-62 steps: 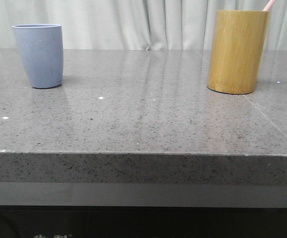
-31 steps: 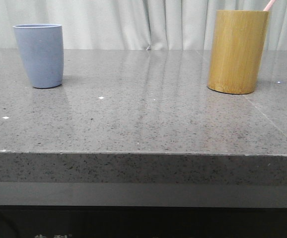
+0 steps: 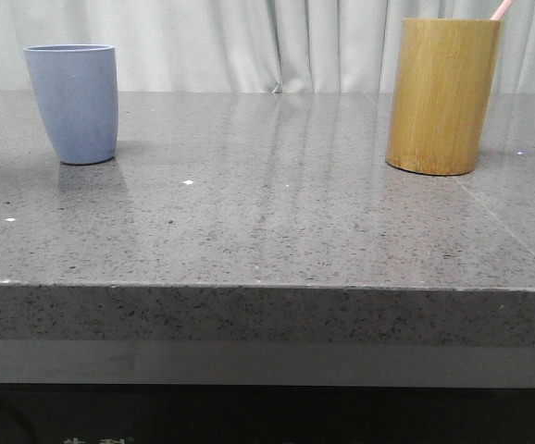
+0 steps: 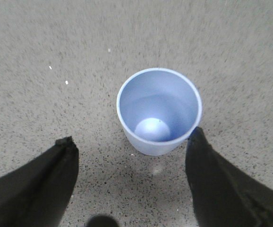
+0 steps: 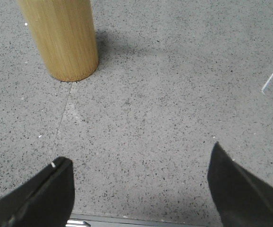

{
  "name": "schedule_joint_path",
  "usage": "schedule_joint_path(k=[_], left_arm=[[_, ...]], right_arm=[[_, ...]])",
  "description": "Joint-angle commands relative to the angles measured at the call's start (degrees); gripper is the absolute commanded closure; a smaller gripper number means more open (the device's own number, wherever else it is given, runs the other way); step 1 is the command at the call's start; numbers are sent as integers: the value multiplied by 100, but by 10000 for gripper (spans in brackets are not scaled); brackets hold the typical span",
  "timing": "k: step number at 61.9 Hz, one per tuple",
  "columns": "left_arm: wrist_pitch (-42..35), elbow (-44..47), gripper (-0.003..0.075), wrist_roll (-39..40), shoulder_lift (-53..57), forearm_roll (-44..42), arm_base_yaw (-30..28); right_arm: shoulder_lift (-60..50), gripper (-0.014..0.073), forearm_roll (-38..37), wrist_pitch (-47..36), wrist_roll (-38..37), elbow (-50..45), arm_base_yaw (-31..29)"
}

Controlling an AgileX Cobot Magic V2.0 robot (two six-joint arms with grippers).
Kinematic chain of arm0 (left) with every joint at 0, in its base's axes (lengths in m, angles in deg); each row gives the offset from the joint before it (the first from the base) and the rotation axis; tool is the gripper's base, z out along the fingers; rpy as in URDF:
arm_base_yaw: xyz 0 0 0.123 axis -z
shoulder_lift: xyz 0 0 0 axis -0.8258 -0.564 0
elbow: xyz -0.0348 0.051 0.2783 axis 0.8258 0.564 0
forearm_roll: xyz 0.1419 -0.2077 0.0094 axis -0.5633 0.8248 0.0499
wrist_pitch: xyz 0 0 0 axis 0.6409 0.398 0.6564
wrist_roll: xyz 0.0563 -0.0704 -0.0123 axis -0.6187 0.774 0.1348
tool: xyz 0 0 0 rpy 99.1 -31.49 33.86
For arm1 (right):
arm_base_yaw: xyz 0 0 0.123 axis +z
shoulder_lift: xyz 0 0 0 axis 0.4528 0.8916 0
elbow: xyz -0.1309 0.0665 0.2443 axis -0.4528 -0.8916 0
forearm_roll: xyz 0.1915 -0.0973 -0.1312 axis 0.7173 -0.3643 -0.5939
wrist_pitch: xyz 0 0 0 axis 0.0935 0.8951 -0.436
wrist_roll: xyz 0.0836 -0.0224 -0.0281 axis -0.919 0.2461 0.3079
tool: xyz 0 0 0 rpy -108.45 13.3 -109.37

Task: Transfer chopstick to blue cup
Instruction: 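Grip the blue cup rim and slide it toward the bamboo cup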

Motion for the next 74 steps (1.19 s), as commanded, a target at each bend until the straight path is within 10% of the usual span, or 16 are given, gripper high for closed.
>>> schedule_joint_path(k=[1, 31, 63, 74], left_arm=[[205, -687, 239, 7, -328, -36, 53], [692, -2223, 248, 7, -2124, -250, 42], [866, -2246, 698, 29, -2255, -250, 42], [960, -2317, 739, 29, -2255, -123, 53]], right_arm=[[30, 3, -43, -343, 50, 188, -19], [30, 3, 9, -384, 50, 188, -19], [30, 3, 9, -384, 50, 188, -19], [30, 3, 15, -384, 50, 188, -19]])
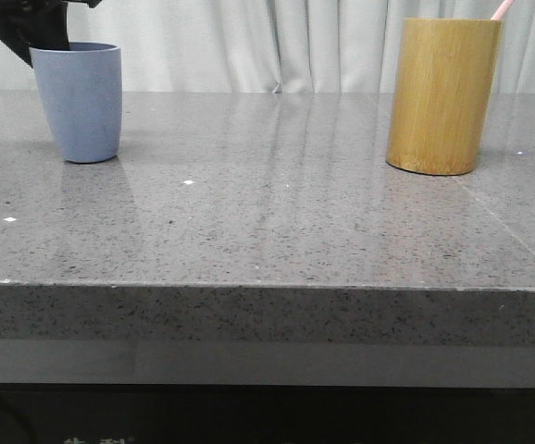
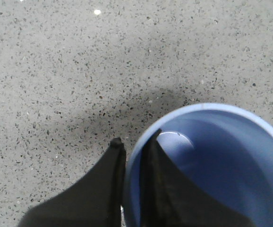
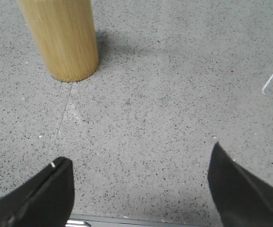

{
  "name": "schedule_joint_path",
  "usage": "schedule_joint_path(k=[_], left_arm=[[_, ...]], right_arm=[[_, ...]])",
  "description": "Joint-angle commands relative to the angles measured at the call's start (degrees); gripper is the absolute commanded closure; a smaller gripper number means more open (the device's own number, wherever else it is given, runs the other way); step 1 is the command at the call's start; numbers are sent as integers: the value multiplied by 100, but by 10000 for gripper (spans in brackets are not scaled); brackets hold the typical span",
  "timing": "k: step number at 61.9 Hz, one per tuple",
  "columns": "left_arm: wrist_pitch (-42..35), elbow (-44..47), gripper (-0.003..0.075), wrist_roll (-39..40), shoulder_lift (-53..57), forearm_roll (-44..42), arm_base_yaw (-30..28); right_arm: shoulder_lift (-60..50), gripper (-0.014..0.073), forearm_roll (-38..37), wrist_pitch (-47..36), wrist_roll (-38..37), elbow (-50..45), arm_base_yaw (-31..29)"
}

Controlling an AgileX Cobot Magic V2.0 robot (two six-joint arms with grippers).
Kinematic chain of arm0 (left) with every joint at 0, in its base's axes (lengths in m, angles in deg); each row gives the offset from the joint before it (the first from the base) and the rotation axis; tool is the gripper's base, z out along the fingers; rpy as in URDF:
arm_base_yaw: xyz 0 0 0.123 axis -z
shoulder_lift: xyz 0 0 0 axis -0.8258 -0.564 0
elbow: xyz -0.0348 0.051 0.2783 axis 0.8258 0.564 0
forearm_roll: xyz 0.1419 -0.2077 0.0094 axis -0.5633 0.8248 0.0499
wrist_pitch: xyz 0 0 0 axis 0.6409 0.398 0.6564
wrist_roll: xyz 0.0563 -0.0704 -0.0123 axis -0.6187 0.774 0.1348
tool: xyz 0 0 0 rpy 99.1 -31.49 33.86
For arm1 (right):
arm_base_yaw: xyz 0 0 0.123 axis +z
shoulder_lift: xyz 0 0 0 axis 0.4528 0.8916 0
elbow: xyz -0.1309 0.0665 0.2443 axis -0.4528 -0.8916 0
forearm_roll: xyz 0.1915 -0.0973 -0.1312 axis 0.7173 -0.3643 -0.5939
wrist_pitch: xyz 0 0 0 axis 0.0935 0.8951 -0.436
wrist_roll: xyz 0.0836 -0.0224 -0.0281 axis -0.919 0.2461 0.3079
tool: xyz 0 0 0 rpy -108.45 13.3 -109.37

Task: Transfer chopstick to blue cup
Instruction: 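Grip the blue cup rim and slide it toward the bamboo cup, then open the left gripper and lift it away from the blue cup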

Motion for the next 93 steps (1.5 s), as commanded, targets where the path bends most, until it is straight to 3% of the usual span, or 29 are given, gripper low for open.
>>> schedule_joint_path(k=[1, 15, 42, 80, 87, 93], left_arm=[[-133, -250, 739, 29, 293, 114, 66], [-50, -627, 739, 29, 293, 405, 543], [-748, -720, 739, 29, -24, 374, 1745], [133, -1367, 735, 29, -367, 323, 1870], [224, -1367, 673, 29, -367, 323, 1870], [203, -1367, 514, 29, -367, 323, 1870]], right_arm=[[30, 3, 7, -384, 50, 188, -19], [30, 3, 17, -384, 50, 188, -19], [30, 3, 22, -315, 50, 188, -19], [30, 3, 49, -321, 50, 188, -19], [30, 3, 54, -344, 50, 188, -19], [30, 3, 54, -344, 50, 188, -19]])
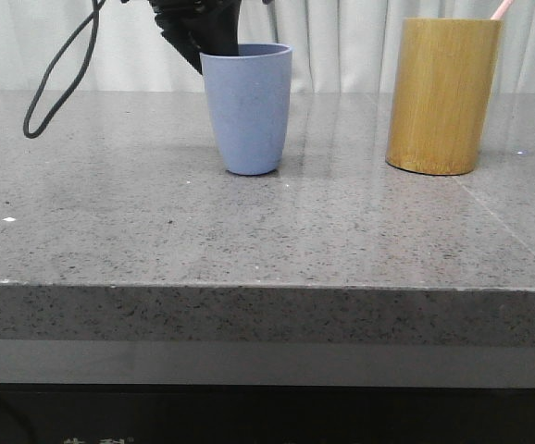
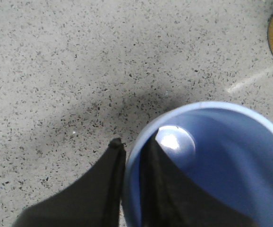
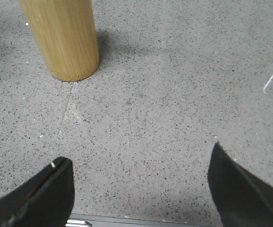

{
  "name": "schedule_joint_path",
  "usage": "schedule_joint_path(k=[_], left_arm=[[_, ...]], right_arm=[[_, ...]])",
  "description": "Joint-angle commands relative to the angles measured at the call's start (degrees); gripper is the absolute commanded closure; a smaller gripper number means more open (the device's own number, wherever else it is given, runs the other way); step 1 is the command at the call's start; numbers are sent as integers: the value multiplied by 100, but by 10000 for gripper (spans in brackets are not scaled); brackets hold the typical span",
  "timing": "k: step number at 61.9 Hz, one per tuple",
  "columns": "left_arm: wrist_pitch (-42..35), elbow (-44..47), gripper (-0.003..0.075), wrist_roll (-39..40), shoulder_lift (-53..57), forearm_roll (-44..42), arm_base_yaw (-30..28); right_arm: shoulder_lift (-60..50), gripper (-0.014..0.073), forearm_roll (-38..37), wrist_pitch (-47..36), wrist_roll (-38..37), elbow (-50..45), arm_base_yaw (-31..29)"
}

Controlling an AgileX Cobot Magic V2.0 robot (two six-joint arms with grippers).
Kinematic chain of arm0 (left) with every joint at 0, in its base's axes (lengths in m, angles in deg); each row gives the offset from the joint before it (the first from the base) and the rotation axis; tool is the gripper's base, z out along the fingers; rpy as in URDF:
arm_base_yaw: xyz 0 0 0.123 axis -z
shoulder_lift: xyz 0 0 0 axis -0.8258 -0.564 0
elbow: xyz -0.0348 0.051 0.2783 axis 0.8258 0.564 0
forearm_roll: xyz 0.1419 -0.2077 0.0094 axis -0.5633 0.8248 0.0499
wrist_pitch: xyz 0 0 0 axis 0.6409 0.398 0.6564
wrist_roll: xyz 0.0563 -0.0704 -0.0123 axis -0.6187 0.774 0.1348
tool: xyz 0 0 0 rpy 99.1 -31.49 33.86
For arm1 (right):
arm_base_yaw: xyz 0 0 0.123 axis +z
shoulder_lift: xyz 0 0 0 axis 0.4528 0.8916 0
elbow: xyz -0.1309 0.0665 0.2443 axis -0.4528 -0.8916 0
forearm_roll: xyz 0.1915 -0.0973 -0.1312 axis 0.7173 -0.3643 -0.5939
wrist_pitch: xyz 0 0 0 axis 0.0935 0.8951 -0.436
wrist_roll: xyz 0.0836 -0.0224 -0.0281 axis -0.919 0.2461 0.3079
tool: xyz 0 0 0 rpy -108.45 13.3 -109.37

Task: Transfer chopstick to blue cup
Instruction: 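Open the left gripper and lift it away from the blue cup, then reach the right gripper into the bamboo cup and grasp the pink chopstick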

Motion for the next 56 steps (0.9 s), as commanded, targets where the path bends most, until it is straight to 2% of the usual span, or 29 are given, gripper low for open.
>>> schedule_joint_path(k=[1, 4, 8, 30, 38, 45, 56], left_arm=[[-197, -198, 489, 29, 350, 37, 46], [-225, -198, 412, 29, 350, 49, 46], [-213, -222, 358, 29, 350, 75, 46], [411, -1181, 355, 218, 422, 142, 21], [424, -1226, 355, 370, 789, 142, -26], [274, -906, 355, 370, 1276, 142, -26], [-575, 537, 355, 357, 2321, 128, -26]], right_arm=[[30, 3, 29, -350, 50, 188, -19], [30, 3, 29, -350, 50, 188, -19], [30, 3, 29, -350, 50, 188, -19], [30, 3, 30, -376, 50, 188, -19], [30, 3, 30, -391, 50, 188, -19], [30, 3, 30, -391, 50, 188, -19], [30, 3, 30, -384, 50, 188, -19]])
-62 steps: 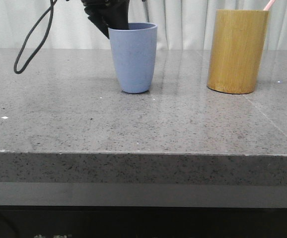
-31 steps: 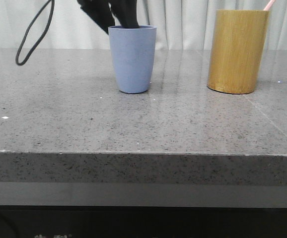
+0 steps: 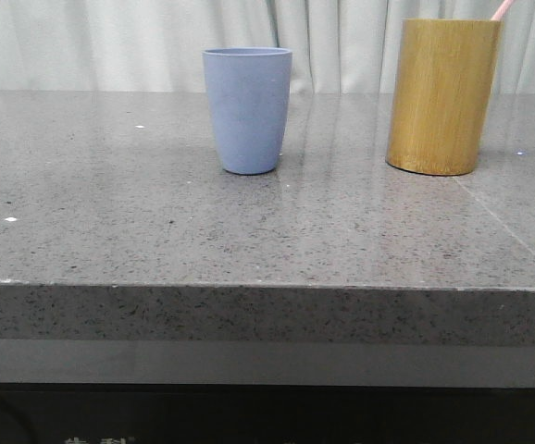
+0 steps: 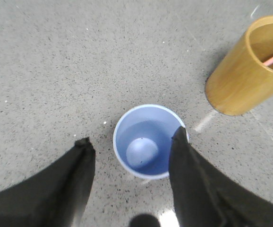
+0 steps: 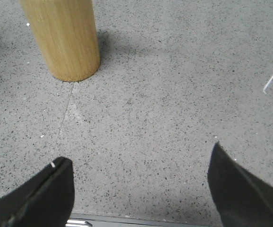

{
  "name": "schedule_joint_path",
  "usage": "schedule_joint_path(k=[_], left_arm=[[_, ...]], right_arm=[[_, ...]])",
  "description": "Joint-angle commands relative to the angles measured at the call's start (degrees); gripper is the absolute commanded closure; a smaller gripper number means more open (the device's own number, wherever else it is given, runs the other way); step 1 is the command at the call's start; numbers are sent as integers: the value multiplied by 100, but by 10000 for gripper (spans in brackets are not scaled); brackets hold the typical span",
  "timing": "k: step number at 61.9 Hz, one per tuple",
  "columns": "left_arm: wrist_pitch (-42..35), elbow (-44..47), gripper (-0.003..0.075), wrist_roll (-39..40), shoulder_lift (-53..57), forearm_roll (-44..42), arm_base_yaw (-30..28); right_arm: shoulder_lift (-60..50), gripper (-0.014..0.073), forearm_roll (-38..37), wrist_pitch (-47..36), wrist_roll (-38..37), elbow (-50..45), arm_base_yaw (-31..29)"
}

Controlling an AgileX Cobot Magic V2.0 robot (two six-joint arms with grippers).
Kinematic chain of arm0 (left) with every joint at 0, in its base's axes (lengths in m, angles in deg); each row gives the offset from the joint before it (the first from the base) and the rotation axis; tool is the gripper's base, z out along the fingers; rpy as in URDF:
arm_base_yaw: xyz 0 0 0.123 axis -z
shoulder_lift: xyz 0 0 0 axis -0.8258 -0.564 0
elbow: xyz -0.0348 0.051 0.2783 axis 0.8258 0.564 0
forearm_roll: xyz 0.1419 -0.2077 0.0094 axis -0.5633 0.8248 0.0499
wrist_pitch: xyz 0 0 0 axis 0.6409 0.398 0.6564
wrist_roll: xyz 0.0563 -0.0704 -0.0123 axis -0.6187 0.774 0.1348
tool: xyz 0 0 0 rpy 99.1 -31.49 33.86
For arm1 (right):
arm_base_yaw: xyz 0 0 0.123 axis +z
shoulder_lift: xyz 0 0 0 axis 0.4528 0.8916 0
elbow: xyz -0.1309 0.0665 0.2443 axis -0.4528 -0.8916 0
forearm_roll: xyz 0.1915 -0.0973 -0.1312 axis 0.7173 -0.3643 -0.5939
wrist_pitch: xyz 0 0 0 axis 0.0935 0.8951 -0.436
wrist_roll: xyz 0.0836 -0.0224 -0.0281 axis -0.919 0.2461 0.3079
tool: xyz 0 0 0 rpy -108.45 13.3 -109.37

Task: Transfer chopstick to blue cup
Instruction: 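Reach the right gripper into the bamboo cup and grasp the pink chopstick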

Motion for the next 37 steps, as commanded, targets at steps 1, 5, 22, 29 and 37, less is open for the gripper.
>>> schedule_joint_path(k=[1, 5, 22, 29, 37], left_arm=[[-763, 647, 355, 53, 837, 68, -15], [-1049, 1245, 355, 53, 1237, 35, -15], [-2000, 3928, 355, -7, 3101, -38, -3], [-2119, 4873, 355, -64, 3787, -22, 41], [-2336, 5665, 355, -78, 4449, -10, 41]], right_arm=[[30, 3, 30, -384, 50, 188, -19], [30, 3, 67, -389, 50, 188, -19], [55, 3, 516, -504, 50, 188, -19], [194, 3, 698, -871, 50, 193, -19], [520, 3, 861, -1441, 50, 213, -19]])
